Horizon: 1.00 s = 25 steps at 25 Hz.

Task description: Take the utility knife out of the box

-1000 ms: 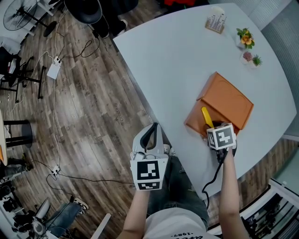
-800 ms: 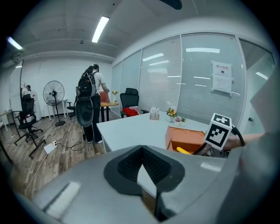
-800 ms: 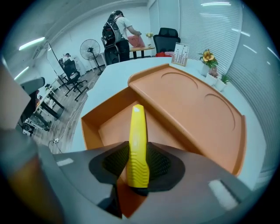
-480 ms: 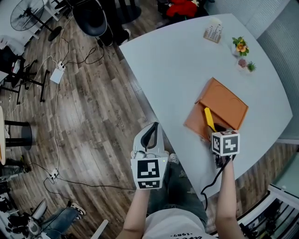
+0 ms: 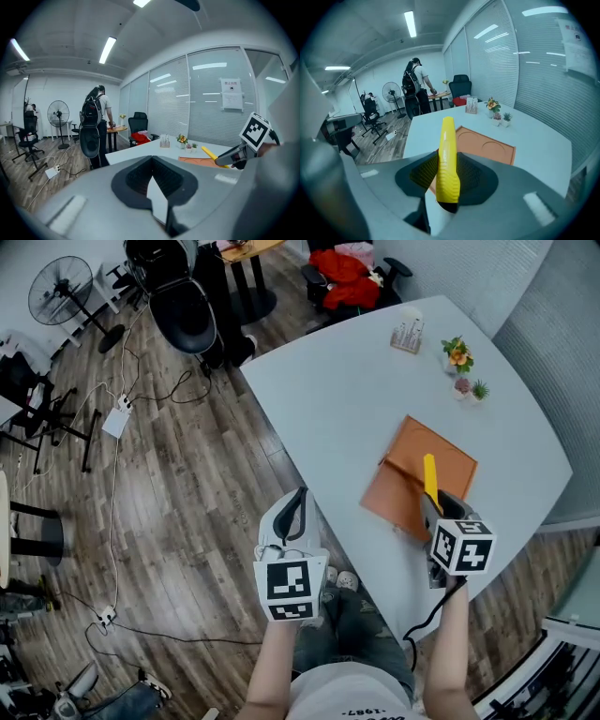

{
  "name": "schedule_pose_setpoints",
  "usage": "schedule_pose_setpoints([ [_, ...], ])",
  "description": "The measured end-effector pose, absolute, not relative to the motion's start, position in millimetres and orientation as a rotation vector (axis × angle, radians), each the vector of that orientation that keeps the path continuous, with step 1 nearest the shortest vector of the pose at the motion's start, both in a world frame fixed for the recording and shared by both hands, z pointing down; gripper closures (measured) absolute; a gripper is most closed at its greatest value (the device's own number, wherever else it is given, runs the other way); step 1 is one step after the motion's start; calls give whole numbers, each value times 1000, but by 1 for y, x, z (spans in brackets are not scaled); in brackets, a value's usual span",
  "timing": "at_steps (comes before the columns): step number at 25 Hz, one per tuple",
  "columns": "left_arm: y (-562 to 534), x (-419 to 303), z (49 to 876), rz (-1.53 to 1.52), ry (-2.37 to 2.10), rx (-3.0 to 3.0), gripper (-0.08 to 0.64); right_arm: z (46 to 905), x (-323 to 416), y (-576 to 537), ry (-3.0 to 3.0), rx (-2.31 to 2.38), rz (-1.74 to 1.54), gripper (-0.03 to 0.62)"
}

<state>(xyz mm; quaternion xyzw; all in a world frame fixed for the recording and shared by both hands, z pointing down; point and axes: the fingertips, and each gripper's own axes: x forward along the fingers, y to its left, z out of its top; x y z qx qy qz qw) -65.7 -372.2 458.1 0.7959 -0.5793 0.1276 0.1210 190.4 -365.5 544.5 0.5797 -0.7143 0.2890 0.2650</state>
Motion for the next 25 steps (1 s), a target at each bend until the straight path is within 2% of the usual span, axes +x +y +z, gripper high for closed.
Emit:
schedule_pose_setpoints([
  [14, -376, -63, 373, 183, -1766, 2462, 560, 423, 199, -348, -2073, 1870, 519, 437],
  [25, -373, -62, 324, 82, -1808, 2511, 560, 368, 203, -336, -2124, 2003, 352, 437],
])
